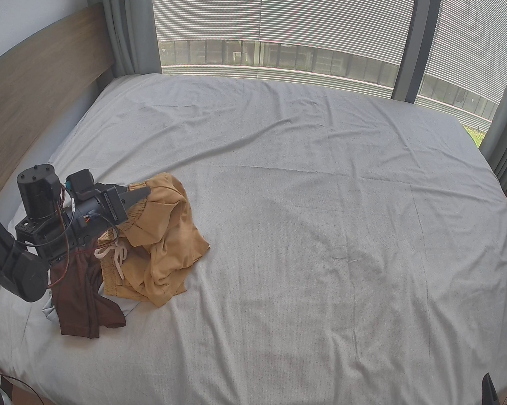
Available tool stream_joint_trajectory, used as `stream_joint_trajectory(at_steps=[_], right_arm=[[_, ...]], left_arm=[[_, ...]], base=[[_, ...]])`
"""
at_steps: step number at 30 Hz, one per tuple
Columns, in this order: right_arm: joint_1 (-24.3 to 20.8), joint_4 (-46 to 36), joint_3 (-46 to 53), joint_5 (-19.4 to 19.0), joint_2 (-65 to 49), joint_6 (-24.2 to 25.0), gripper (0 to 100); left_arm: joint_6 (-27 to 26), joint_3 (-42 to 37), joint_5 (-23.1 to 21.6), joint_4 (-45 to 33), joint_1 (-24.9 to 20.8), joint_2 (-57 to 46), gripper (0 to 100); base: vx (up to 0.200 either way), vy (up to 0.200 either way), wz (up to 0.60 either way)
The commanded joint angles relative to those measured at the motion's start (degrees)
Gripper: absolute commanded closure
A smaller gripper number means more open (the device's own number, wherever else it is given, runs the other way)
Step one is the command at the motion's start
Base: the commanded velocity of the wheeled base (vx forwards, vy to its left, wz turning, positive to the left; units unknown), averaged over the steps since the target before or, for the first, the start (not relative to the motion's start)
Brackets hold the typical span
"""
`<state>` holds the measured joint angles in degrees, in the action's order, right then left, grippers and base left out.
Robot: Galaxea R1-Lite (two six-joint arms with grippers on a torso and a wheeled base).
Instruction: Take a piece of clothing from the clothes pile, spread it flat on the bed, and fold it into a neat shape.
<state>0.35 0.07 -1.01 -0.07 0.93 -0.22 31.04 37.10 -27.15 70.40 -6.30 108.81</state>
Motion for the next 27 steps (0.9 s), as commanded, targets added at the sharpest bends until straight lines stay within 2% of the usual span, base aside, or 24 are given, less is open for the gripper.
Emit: stream_joint_trajectory(at_steps=[1,6,27], right_arm=[[0.0,0.01,1.01,-0.01,-0.75,-0.04,0],[0.0,0.01,1.01,0.07,-0.75,-0.04,0],[0.0,0.01,1.01,0.16,-0.75,0.22,0]], left_arm=[[0.95,-1.76,-1.06,0.09,-1.52,-6.24,100],[2.27,-2.47,-3.44,0.35,-2.31,-8.27,100],[2.36,-1.24,-4.49,0.61,-8.99,-11.69,100]], base=[[0.0,0.0,0.0],[0.0,0.0,0.0],[0.0,0.0,0.0]])
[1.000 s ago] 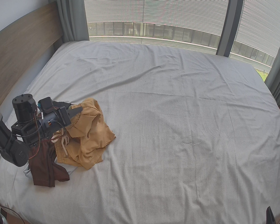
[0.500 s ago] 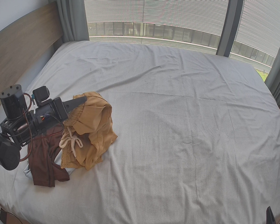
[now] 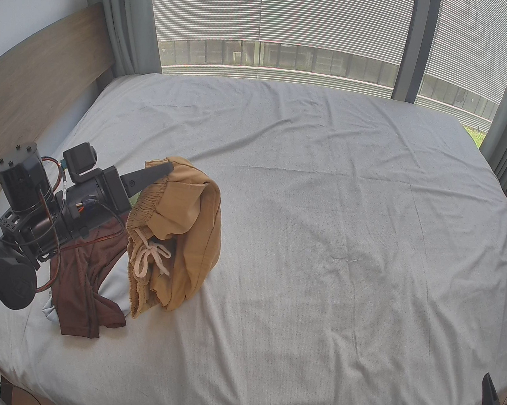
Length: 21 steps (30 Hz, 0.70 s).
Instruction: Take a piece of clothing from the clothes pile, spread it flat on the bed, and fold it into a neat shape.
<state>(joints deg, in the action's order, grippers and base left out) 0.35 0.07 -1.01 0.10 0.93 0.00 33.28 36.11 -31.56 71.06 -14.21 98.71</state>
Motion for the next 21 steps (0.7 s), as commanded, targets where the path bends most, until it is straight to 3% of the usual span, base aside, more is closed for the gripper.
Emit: stream_joint_trajectory(at_steps=[1,12,21], right_arm=[[0.0,-0.07,1.01,0.08,-0.75,0.0,0],[0.0,-0.07,1.01,0.08,-0.75,0.26,0],[0.0,-0.07,1.01,0.08,-0.75,0.26,0]], left_arm=[[0.12,-0.34,-0.08,-0.04,-1.25,-1.68,100],[0.38,-0.69,-0.08,0.13,-4.33,-3.87,100],[9.96,1.07,0.8,1.28,-9.69,-5.37,100]], base=[[0.0,0.0,0.0],[0.0,0.0,0.0],[0.0,0.0,0.0]])
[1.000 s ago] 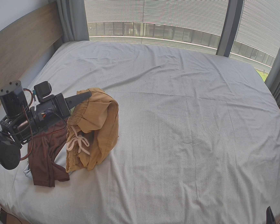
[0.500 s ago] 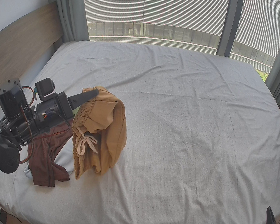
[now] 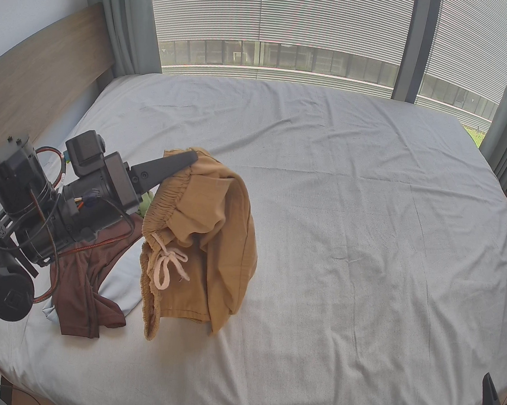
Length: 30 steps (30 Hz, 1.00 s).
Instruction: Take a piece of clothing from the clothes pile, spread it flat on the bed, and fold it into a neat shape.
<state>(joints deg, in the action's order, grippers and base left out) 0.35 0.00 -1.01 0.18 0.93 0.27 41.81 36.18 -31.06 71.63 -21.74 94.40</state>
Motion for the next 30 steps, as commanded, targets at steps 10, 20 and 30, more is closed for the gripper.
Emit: stream_joint_trajectory(at_steps=[10,20,30], right_arm=[[0.0,0.0,1.01,-0.01,-0.75,0.0,0],[0.0,0.0,1.01,-0.01,-0.75,0.0,0],[0.0,0.0,1.01,-0.01,-0.75,0.0,0]], left_arm=[[6.26,3.98,5.13,7.38,-7.09,0.17,100],[15.67,5.39,5.49,13.27,-8.23,1.4,100],[16.72,3.81,5.66,13.71,-9.64,4.12,100]], base=[[0.0,0.0,0.0],[0.0,0.0,0.0],[0.0,0.0,0.0]])
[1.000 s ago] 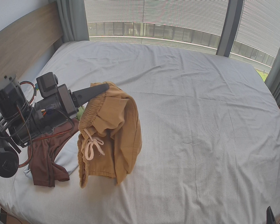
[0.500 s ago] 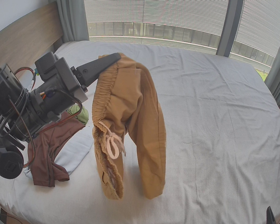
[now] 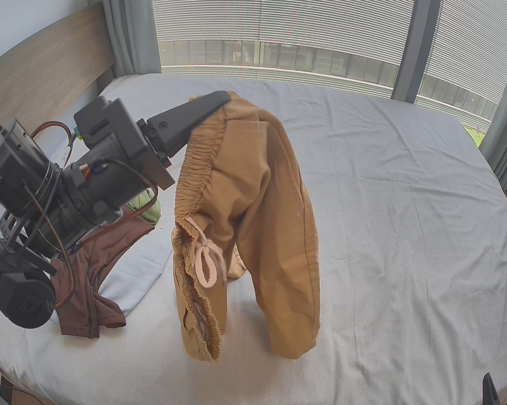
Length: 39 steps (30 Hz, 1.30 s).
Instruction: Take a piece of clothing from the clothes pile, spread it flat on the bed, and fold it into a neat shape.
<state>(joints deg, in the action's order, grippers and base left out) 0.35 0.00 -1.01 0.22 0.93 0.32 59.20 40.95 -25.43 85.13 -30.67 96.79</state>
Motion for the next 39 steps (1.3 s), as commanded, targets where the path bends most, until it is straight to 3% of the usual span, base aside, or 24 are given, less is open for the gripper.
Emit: stream_joint_trajectory(at_steps=[1,9,28,39], right_arm=[[0.0,0.0,1.01,-0.04,-0.75,0.03,0],[0.0,0.0,1.01,-0.04,-0.75,-0.05,0],[0.0,0.09,1.01,0.04,-0.75,-0.58,0],[0.0,0.09,1.01,-0.04,-0.75,-0.4,0]], left_arm=[[-1.54,-1.22,0.03,0.48,-0.71,2.26,100],[-11.47,-1.31,0.03,3.47,-0.71,7.44,100],[-11.91,-1.4,0.03,3.47,-0.44,7.62,100],[-11.82,-1.75,-0.06,3.47,2.11,10.78,100]], base=[[0.0,0.0,0.0],[0.0,0.0,0.0],[0.0,0.0,0.0],[0.0,0.0,0.0]])
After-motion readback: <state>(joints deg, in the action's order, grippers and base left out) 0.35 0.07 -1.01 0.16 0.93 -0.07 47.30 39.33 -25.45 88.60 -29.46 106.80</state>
